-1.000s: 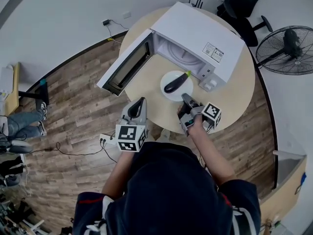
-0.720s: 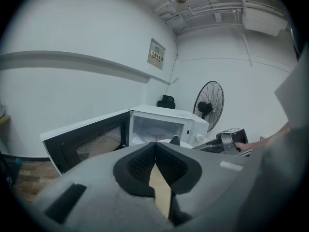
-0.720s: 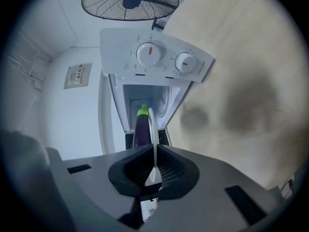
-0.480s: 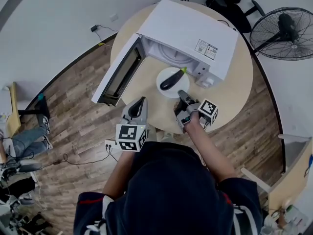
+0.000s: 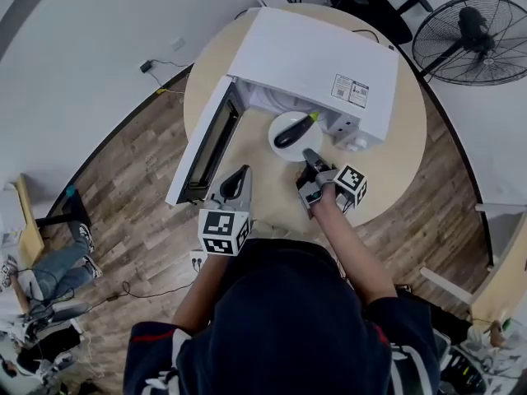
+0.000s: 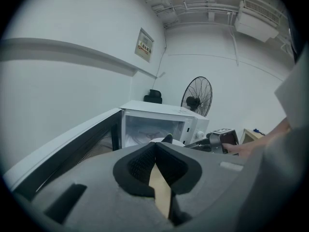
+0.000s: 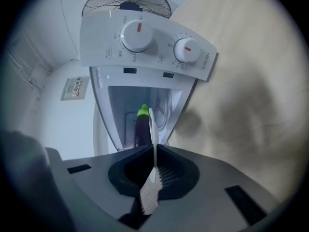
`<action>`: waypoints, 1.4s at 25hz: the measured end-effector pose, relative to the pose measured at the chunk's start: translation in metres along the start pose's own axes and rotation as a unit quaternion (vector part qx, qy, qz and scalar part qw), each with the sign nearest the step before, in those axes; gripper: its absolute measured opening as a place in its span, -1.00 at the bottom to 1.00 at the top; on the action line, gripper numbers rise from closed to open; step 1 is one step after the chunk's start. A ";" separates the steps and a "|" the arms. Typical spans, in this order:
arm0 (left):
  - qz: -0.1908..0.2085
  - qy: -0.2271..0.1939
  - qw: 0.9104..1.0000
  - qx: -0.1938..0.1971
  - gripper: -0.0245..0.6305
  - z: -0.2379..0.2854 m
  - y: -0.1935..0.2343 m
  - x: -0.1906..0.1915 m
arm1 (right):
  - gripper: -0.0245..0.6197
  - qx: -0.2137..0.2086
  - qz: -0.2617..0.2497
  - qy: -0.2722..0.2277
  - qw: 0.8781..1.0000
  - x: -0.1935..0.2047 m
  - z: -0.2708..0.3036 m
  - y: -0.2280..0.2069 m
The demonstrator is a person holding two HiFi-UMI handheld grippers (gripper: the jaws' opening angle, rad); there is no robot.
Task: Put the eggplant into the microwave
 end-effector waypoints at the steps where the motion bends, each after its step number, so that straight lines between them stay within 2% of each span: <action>1: 0.002 0.002 1.000 0.003 -0.88 0.002 0.004 -0.001 | -0.86 0.003 0.001 -0.005 1.000 0.000 0.005 -0.001; 11: 0.012 0.030 0.999 0.025 -0.88 0.010 0.036 0.000 | -0.86 0.024 0.010 -0.043 0.999 0.001 0.040 -0.016; 35: 0.015 0.065 0.996 0.058 -0.88 0.032 0.065 0.004 | -0.86 0.041 0.039 -0.114 0.992 -0.009 0.102 -0.022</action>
Point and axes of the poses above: the fingertips, and each gripper's own axes: z forward along the fingers, y to its left, x out of its underside, the point moved 9 cm from there along -z, backward along the fingers, and after that the axes turned 7 degrees about -z, right-handed, at the moved point
